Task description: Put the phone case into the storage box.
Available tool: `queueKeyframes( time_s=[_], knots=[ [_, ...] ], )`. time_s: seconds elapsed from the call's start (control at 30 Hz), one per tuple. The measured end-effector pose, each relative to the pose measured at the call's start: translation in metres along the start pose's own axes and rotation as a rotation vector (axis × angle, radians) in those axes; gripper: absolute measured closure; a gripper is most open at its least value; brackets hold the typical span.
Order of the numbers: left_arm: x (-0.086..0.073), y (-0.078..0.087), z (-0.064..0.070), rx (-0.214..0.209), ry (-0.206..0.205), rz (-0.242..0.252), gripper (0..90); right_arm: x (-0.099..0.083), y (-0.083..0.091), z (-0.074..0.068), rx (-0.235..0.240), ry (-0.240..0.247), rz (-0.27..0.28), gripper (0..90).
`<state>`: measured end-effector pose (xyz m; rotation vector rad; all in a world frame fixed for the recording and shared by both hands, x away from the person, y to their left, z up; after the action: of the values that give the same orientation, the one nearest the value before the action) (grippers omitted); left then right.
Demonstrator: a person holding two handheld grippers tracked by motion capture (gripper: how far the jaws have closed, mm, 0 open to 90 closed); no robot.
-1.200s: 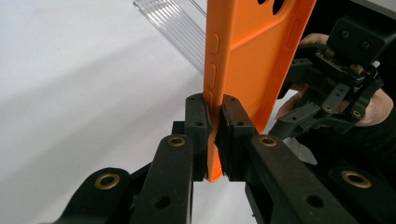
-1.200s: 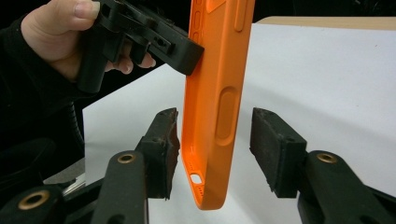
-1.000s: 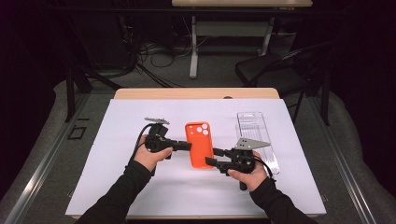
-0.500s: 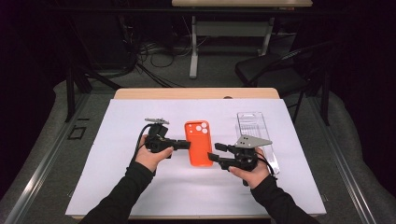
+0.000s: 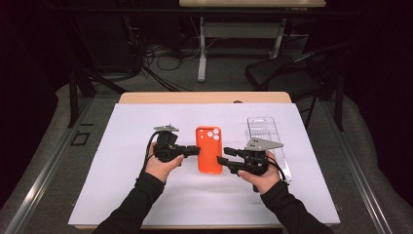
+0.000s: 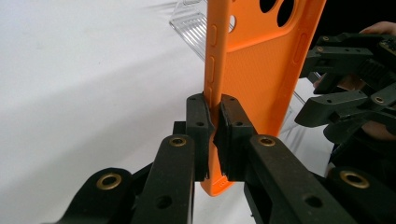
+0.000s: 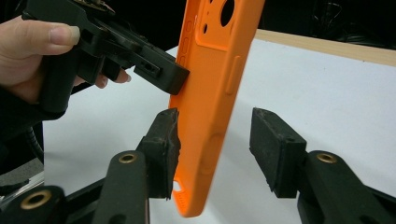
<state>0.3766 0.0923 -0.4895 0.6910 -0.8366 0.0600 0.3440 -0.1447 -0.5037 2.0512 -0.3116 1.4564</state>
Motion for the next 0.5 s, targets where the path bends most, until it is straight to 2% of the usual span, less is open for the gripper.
queueKeyframes(
  time_s=[0.17, 0.37, 0.5],
  knots=[
    [-0.0006, -0.0004, 0.0002, 0.017, -0.003, 0.003, 84.3, -0.0011, -0.0025, -0.0003, -0.001, -0.014, -0.009, 56.0],
    [-0.0011, -0.0003, 0.0012, 0.052, -0.017, 0.012, 84.3, -0.0001, -0.0034, 0.0009, -0.024, -0.024, -0.007, 56.5],
    [-0.0015, -0.0006, 0.0012, 0.079, -0.024, 0.011, 84.3, 0.0015, -0.0025, 0.0021, -0.044, -0.008, -0.017, 56.6]
  ],
)
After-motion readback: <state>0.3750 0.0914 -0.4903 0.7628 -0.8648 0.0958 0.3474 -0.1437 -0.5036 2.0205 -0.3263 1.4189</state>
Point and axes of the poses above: each handheld gripper's, and its own axes: y roughly backward along the jaws, x roughly out of its top, z roughly to its right, the point moved 3 cm from there along -y, roughly forward along the jaws
